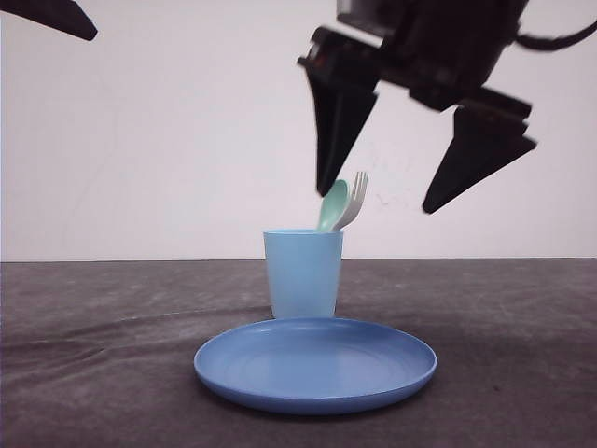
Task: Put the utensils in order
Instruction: 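Lower the right gripper around the cup and grasp it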
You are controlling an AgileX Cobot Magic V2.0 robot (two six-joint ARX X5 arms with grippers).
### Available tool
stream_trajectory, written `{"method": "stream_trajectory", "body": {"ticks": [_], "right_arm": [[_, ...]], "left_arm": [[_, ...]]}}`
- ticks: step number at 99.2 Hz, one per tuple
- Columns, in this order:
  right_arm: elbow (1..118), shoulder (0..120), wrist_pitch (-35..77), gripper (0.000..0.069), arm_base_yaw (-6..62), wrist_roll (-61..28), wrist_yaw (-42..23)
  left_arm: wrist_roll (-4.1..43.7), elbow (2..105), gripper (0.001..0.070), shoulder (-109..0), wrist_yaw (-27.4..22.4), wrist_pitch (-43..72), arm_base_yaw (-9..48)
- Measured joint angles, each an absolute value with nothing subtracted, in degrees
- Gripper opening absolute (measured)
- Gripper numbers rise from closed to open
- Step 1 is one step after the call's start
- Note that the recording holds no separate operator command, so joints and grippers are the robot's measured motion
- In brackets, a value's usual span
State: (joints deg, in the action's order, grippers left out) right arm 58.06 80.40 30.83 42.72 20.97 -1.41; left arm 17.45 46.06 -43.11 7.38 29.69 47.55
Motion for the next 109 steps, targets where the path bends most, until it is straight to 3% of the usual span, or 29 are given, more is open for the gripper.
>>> {"method": "stream_trajectory", "body": {"ticks": [42,109], "right_arm": [[58.1,90.2,19.8,0.0681,43.1,23.0,-1.1],[58.1,94.9,8.9,0.0681,43.1,23.0,-2.9]], "left_arm": [[17.4,46.1,0.0355,-43.1,7.4,29.8,47.5],[17.4,46.1,0.0355,-43.1,7.4,29.7,47.5]]}}
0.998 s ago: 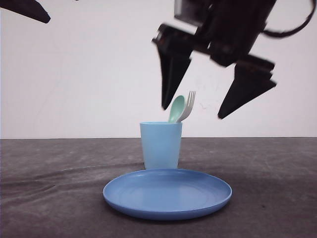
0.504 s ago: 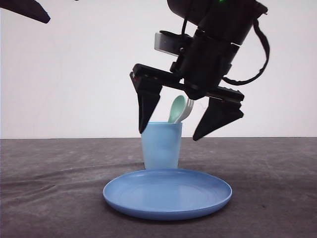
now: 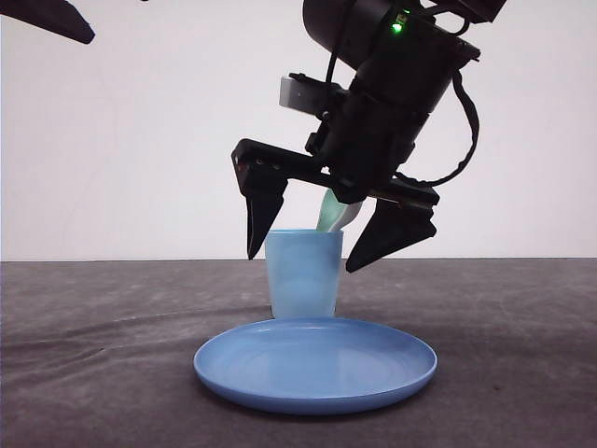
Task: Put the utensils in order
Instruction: 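Lower the right gripper around the cup and grasp it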
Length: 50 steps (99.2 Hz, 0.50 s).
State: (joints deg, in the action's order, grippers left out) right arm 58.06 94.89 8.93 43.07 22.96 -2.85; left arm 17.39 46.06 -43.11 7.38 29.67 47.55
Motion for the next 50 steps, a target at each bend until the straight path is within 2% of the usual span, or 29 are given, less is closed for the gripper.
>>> {"method": "stream_trajectory", "body": {"ticks": [50], "right_arm": [[58.4,96.1,6.2,0.0681,42.2,22.9,-2.7]], "left_arm": [[17.4,46.1,0.0355,-43.1,7.4,29.5,47.5]]}}
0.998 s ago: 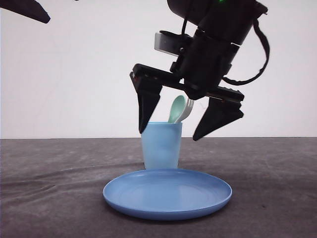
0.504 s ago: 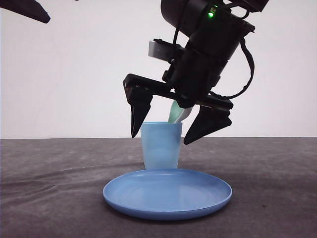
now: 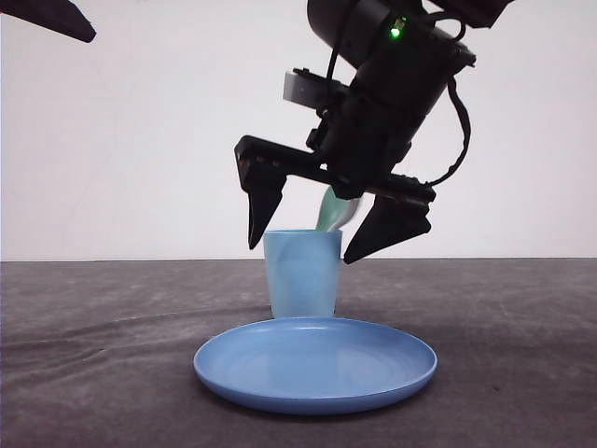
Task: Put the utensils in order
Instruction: 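Lower the right gripper around the cup and grasp it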
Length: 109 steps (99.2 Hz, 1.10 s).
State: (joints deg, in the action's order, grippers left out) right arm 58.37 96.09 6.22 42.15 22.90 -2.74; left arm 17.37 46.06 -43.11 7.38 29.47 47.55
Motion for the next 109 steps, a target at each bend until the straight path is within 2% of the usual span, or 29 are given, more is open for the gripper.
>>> {"method": "stream_trajectory", "body": {"ticks": [109], "right_arm": [[61.3,102.4,5.7,0.0681,40.5,21.0,-1.8]], "left_arm": [[17.2,46.1,0.0355,-43.1,7.4,29.4,47.5]]}}
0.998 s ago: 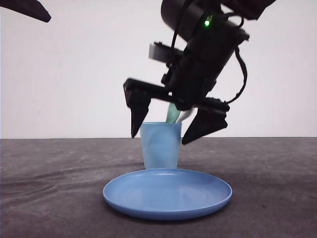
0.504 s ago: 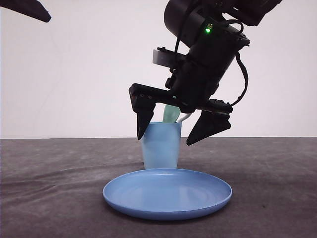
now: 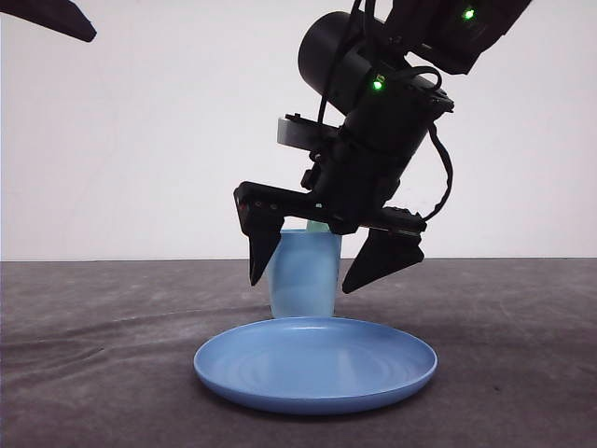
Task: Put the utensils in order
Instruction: 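Lower the right gripper around the cup and grasp it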
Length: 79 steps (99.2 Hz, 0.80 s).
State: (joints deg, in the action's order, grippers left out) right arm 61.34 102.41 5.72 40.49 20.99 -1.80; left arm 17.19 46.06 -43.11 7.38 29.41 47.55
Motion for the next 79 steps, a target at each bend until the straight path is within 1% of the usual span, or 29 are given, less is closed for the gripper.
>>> {"method": "stream_trajectory", "body": {"ticks": [33,39,50,55,67,79], "right_arm": [[63.4,104.5,5.6,0.0674,40.5,20.8,-2.2],[63.4,104.5,5.6,0.0632,40.5,20.8,-2.2],[63.4,104.5,5.6,0.0505,40.5,20.3,-2.6],[63.5,104.5,6.0,0.0463,40.5,19.7,-2.7],[64.8,104.5,8.7,0.0419,40.5,18.3,-3.0],[66.0,104.5,10.8,0.0409,40.5,17.8,-3.0]], "left_arm": [[16.8,46.1,0.0355,-43.1,7.4,29.4,47.5],[16.5,46.1,0.0355,-43.1,7.4,29.4,47.5],[16.5,46.1,0.0355,-43.1,7.4,29.4,47.5],[16.5,46.1,0.0355,-43.1,7.4,29.4,47.5],[16.5,46.1,0.0355,-43.1,7.4,29.4,47.5],[16.5,46.1,0.0355,-43.1,7.4,29.4,47.5]]}}
